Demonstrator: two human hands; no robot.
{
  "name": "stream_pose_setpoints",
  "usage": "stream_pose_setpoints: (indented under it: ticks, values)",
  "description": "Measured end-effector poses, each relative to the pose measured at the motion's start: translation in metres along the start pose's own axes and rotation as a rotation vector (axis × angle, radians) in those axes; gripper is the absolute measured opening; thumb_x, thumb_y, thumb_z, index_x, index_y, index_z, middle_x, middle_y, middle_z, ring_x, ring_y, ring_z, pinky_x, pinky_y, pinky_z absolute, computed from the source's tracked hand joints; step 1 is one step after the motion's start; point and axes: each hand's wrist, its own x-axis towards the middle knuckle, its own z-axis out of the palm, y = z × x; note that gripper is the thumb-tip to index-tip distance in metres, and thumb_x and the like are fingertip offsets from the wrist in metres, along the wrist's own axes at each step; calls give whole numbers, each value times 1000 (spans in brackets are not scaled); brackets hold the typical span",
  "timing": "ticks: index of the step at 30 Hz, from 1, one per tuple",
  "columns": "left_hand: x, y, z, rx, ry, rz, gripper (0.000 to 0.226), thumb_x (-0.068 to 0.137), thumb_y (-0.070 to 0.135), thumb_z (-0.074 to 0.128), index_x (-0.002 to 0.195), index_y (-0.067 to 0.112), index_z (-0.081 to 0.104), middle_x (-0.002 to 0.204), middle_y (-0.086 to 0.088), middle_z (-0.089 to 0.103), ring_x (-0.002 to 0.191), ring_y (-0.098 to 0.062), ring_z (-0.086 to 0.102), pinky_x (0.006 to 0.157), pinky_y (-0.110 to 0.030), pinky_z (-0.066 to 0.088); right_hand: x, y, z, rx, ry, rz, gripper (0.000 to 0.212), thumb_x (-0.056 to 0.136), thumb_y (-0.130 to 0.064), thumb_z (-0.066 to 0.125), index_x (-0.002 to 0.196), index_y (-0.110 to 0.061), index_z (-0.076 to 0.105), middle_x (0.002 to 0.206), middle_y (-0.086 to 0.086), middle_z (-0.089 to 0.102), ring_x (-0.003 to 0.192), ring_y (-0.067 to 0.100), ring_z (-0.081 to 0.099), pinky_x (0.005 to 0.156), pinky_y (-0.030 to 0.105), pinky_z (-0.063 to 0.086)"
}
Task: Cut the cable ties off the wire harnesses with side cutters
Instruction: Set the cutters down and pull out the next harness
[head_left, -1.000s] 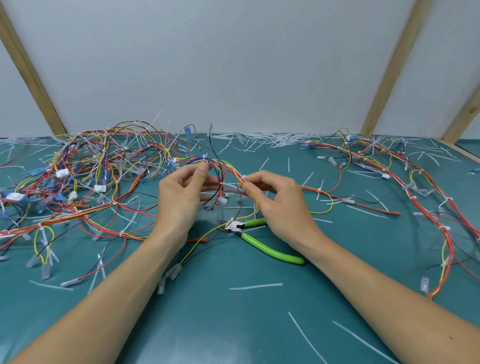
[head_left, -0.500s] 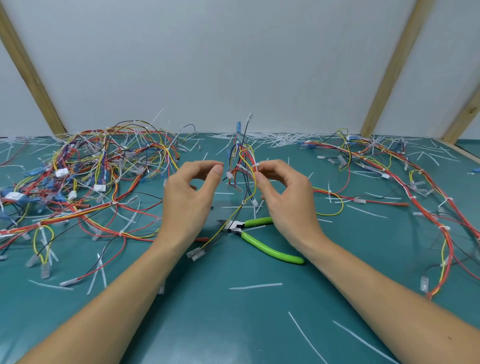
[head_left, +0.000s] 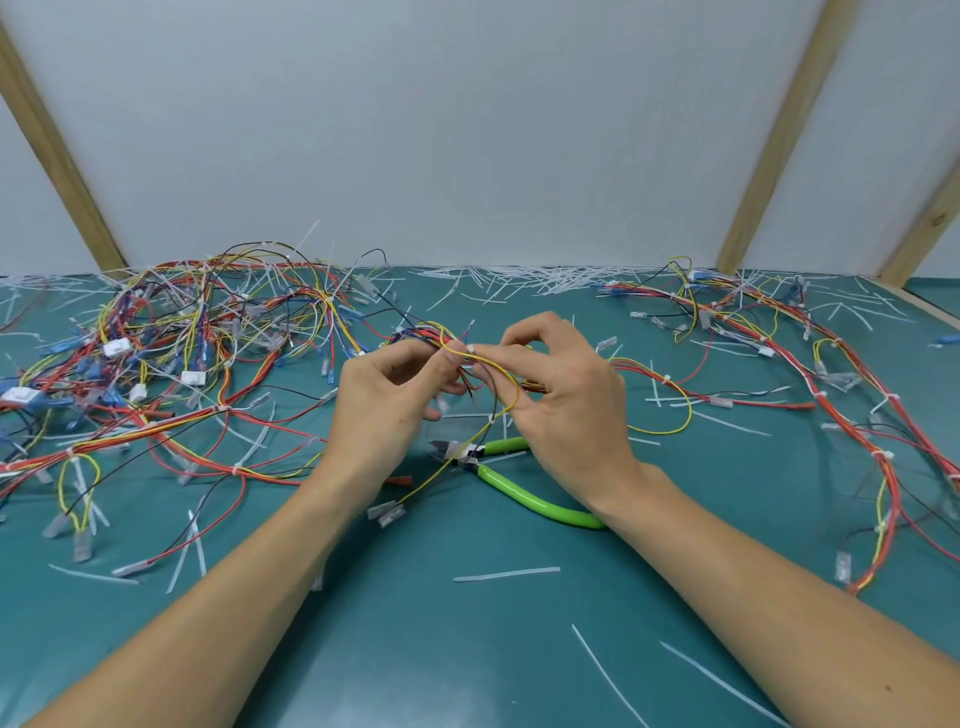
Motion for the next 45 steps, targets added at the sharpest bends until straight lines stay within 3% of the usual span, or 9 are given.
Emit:
stream_pose_setpoints:
  ticks: [5,10,15,19,27,31,34,39,45]
  values:
    - [0,1,1,-61,-7,-21,34,94,33,65,92,0,70,85,-12,75,83,-18,76,53,-26,57,0,-4,-3,-74,-23,-56,16,93,-27,77,108,-32,82,90,-6,63,86,13,52,56,33,44]
    - [2,-3,0,-45,-18,-15,17,97,20,64,93,4,71,77,5,73,82,-11,75,57,-26,59,0,-8,-4,-79,-101,-26,23,94,-32,73,116,-33,79,99,-5,63,99,14,53,58,28,41]
    - [5,-7,-5,-56,36,-8,12,100,20,60,95,16,71,77,12,72,81,-6,70,60,-23,58,0,-3,-2,-63,-170,41,55,89,-28,78,140,-23,60,124,-5,62,115,18,56,96,41,49]
    - [9,-10,-11,-54,84,3,13,101,17,58,98,21,70,74,17,68,79,-7,64,58,-20,56,2,6,-3,-33,-191,224,80,82,-37,83,149,-23,42,129,-7,57,117,14,56,99,36,45]
    - [13,-8,-15,-32,176,102,16,103,13,53,100,20,67,73,22,60,76,2,58,62,-24,60,-1,15,-4,-257,-284,224,36,92,-54,68,114,-26,69,110,-11,70,105,16,63,111,39,35]
    - [19,-9,-25,-61,301,134,18,105,13,51,100,21,66,86,5,56,83,-10,59,67,-27,61,0,19,-8,-252,-337,335,35,91,-60,66,111,-31,68,109,-14,70,104,14,65,85,33,47]
    - [23,-11,-30,-87,386,135,18,106,13,49,99,18,64,86,4,54,82,-9,54,69,-29,61,-1,22,-7,-275,-368,348,34,92,-61,64,105,-31,70,104,-14,73,101,14,66,78,32,46]
    - [28,-11,-39,-214,505,58,26,107,11,44,92,22,62,89,3,56,86,-15,54,70,-29,62,2,22,-8,-291,-336,308,22,95,-51,65,93,-29,70,91,-12,70,90,17,61,80,33,37]
    - [36,-13,-52,-331,682,-35,26,107,10,42,89,22,57,85,0,50,63,-2,55,63,-23,58,4,29,-11,-347,-262,354,15,93,-27,67,106,-31,71,103,-7,58,108,19,51,88,36,36]
